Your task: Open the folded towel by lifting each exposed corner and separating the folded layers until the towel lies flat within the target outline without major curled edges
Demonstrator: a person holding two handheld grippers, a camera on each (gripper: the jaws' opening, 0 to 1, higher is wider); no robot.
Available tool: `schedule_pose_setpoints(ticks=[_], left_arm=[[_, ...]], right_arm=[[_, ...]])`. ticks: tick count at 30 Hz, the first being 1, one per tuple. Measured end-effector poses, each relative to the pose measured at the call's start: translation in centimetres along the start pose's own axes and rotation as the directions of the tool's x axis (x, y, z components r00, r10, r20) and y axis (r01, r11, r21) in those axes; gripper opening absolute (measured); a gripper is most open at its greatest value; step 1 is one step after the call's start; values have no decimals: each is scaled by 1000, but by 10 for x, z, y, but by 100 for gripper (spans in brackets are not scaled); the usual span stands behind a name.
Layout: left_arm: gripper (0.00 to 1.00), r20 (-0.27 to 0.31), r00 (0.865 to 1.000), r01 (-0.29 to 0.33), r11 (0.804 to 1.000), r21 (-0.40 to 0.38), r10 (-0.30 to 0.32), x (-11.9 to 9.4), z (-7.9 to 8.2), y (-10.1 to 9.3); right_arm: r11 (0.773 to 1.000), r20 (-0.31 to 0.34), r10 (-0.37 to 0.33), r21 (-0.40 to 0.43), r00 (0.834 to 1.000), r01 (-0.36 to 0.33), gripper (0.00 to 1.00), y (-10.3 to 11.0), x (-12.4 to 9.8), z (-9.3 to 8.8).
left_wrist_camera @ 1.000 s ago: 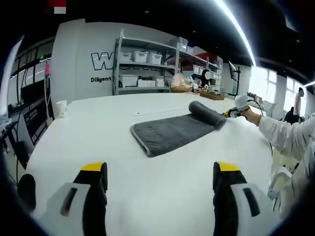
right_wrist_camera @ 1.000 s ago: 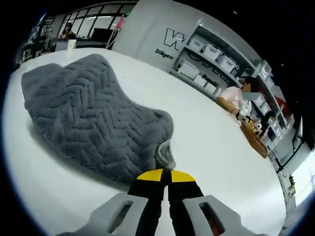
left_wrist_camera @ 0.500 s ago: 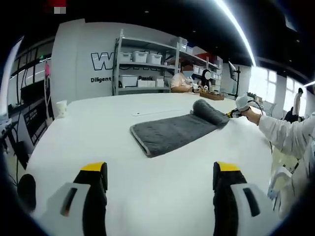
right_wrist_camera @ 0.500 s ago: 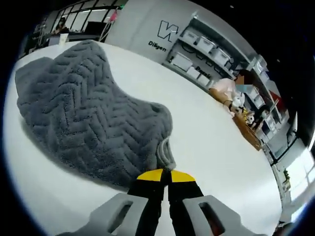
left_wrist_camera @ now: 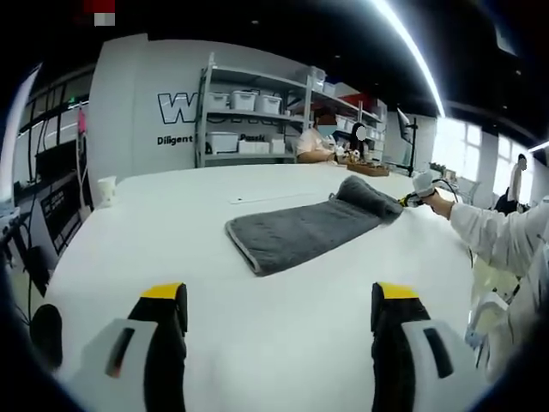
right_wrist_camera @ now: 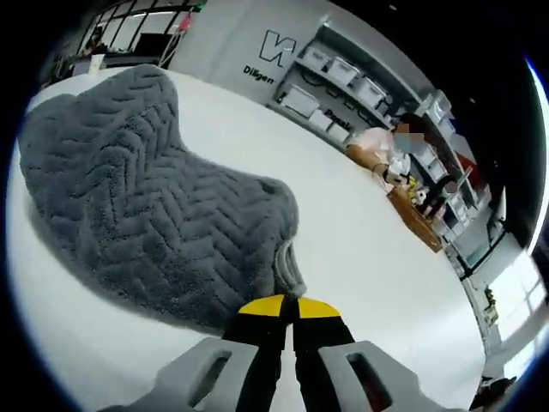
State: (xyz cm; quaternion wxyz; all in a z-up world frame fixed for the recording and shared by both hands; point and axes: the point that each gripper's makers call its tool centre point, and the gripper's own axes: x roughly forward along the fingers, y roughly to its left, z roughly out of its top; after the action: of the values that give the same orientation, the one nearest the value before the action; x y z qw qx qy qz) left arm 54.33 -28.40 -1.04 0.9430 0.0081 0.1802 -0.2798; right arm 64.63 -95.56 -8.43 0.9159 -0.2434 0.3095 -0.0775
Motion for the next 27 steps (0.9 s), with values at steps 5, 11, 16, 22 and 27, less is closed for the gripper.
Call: schedule_pose_setpoints(ticks=[5,11,16,22,27], left_arm=[[86,1,1000,-4,1000,0,4,0,0,-1],[87,1,1000,3,1000,3,-3,2,0,-4],[87,-7,1000,5,1000,5,-5,4,-2,-5],[87,-20,1000,7,1000,7,-6,8,-4,-7],[87,-31,999,16,1000,15,-16,9,-6,-7]], right_arm=[[1000,-22,-20,-12,1000,20,0,-9,1,-5],[999,-30,-48,7,998,48,0,-18,0,-13],[998,-44,-67,15,997,67,0,-31,0,-22],[994,-59,-103,42,993,106,0,-49,0,-35],[992,-65,-109,52,992,112,0,-57,0,-40]])
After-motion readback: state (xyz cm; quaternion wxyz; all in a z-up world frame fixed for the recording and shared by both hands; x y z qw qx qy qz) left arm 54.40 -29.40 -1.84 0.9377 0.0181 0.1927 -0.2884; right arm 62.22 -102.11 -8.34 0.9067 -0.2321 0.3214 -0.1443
